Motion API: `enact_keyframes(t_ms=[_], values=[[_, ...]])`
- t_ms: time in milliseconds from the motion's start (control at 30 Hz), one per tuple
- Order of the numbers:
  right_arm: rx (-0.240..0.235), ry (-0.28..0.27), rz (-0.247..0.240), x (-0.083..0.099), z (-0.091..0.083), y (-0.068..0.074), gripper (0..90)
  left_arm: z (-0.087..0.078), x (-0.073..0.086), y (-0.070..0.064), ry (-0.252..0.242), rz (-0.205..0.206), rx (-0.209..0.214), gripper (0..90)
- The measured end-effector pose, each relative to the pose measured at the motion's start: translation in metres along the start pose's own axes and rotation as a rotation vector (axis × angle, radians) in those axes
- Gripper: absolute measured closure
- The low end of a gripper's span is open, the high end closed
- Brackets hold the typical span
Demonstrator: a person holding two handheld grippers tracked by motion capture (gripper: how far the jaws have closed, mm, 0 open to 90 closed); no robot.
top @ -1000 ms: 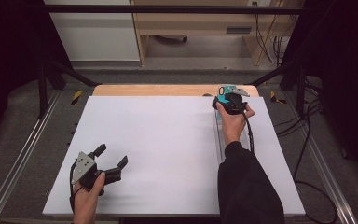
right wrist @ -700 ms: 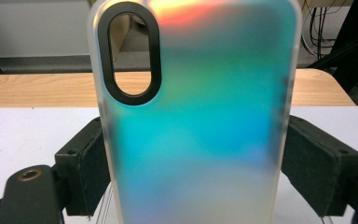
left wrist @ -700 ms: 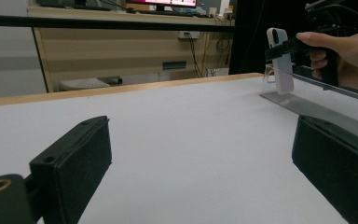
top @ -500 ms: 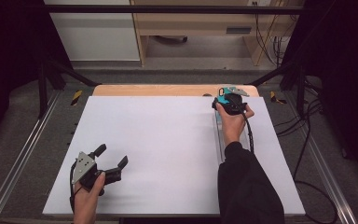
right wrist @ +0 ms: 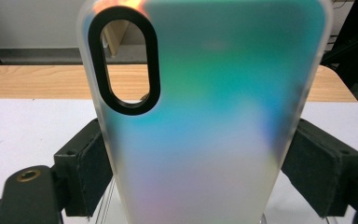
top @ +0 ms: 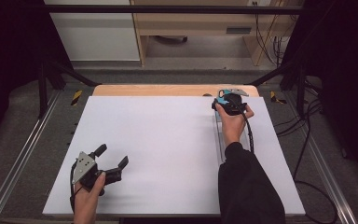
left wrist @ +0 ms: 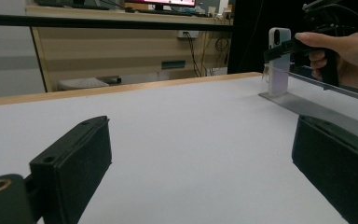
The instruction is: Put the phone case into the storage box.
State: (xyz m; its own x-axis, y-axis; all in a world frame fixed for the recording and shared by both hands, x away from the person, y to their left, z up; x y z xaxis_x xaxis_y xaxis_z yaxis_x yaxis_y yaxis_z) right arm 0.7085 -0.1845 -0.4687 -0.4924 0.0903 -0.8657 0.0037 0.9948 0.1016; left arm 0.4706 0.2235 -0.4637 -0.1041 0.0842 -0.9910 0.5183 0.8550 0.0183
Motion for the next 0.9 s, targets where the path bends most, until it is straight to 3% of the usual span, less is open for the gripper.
enact_keyframes(t_ms=[467,900], values=[[-0.001,0.004,-0.011,-0.0002,-0.002,0.0013,15.9,0.0006,-0.0002,-0.0017,0.002,0.002,0.006,4.3],[-0.016,-0.018,-0.003,-0.0062,-0.0072,0.002,6.1,0.0014,-0.0001,-0.0031,0.006,0.004,0.01,4.3]])
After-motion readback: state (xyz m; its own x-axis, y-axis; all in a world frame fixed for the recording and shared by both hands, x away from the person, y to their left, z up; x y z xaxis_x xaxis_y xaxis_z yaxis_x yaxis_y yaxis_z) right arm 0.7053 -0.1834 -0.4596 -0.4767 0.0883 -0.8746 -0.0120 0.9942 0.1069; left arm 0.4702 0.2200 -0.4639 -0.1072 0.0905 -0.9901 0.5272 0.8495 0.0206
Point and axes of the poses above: each handheld gripper's, and its own axes: z roughly forward along the jaws, x roughly out of its underside, y roughly to its left, the point moved 7 cm from there along z, roughly forward along the jaws, and after that the axes turned 4 degrees about z, right-handed, at the moved point
